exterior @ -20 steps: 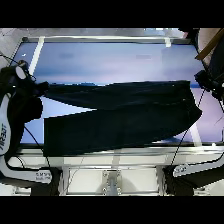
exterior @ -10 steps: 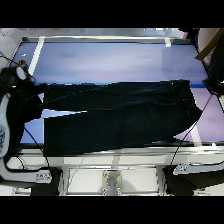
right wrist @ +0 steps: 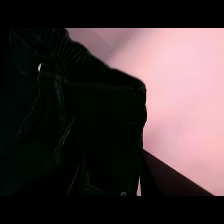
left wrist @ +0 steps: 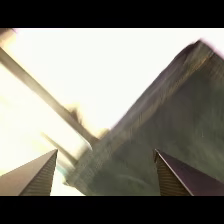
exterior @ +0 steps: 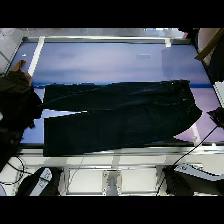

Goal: Fold the clothes and pants, and hang the long-sleeved shirts on hangers.

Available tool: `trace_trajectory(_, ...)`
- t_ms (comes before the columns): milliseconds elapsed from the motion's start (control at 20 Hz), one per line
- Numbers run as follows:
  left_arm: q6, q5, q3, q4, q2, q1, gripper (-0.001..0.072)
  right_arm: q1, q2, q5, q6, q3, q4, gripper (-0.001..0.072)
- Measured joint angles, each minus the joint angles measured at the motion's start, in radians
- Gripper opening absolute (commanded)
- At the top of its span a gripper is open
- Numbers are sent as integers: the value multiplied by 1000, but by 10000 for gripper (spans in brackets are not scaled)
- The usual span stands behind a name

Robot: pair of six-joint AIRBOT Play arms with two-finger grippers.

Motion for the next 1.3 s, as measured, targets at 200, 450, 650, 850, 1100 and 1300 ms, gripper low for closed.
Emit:
trace_trajectory(200, 192, -84, -129, -221, 51, 308, 649, -20, 18, 50, -56, -29, 78, 347)
trace_trajectory(450, 495, -196, -170, -271, 5, 643, 649, -26, 23, 97, -87, -38, 158, 347)
trace_trajectory(650, 707, -214, -176, -292, -100, 765, 646, -27, 25, 179, -93, -40, 266, 346)
trace_trajectory(850, 811, -194, -177, -336, -221, 771, 644, -27, 43, 245, -93, -40, 358, 346)
trace_trajectory(1100, 885, -166, -177, -382, -296, 695, 643, -27, 105, 271, -84, -40, 398, 345)
trace_trajectory(1300, 899, -156, -177, -389, -346, 602, 643, -27, 138, 265, -77, -40, 406, 344)
